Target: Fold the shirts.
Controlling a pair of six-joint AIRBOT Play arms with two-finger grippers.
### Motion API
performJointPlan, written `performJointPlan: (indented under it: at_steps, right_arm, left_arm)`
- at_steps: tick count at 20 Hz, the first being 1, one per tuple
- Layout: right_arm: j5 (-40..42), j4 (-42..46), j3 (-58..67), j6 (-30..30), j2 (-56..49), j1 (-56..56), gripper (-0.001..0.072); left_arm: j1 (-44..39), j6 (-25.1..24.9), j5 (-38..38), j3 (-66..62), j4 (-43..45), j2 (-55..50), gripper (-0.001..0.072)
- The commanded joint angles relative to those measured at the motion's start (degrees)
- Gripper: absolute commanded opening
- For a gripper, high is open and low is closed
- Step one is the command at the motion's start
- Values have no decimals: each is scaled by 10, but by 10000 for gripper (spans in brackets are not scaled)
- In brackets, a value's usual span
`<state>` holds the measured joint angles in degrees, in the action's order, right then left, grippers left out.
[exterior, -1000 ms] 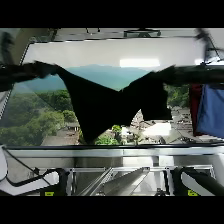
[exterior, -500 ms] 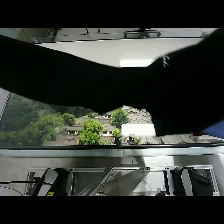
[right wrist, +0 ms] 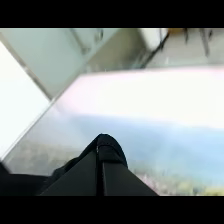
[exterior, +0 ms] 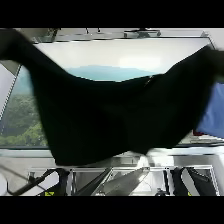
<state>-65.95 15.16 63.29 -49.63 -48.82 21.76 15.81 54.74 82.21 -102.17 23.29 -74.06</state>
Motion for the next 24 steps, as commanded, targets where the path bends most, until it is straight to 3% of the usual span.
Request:
performJointPlan:
  at_steps: [1, 4, 7, 9, 10, 11, 12, 13, 15, 17, 18, 21, 24]
  right_arm:
    - [103, -2, -101, 72, -141, -80, 19]
    - [216, -38, -106, 120, -301, -125, 19]
    - [235, -159, -67, 183, -436, -133, 19]
    - [235, -176, -23, 184, -486, -129, 20]
    - [230, -176, -1, 184, -499, -126, 75]
    - [222, -176, 19, 184, -505, -121, 269]
    - [216, -169, 38, 184, -504, -112, 349]
    - [193, -147, 60, 182, -503, -97, 348]
    - [134, -45, 99, 109, -495, -52, 350]
    - [70, 127, 133, -27, -480, 9, 443]
    - [33, 193, 139, -63, -471, 37, 465]
    - [-68, 323, 135, -91, -466, 99, 465]
    - [-87, 356, 110, -70, -472, 113, 465]
  left_arm:
    - [-134, 14, -77, -1, 185, -167, 18]
    - [-142, 15, -128, -8, 187, -314, 16]
    - [-125, 36, -144, -69, 187, -406, 15]
    - [-111, 57, -136, -120, 188, -434, 18]
    - [-105, 63, -129, -137, 188, -438, 102]
    - [-99, 70, -117, -154, 187, -438, 380]
    - [-92, 77, -102, -164, 187, -435, 613]
    - [-85, 96, -86, -165, 188, -425, 709]
    - [-65, 139, -48, -153, 189, -397, 707]
    - [-38, 157, -15, -111, 193, -355, 707]
    - [-23, 168, 5, -86, 192, -333, 707]
    - [12, 180, 46, 29, 194, -255, 706]
    - [32, 180, 36, 197, 229, -165, 706]
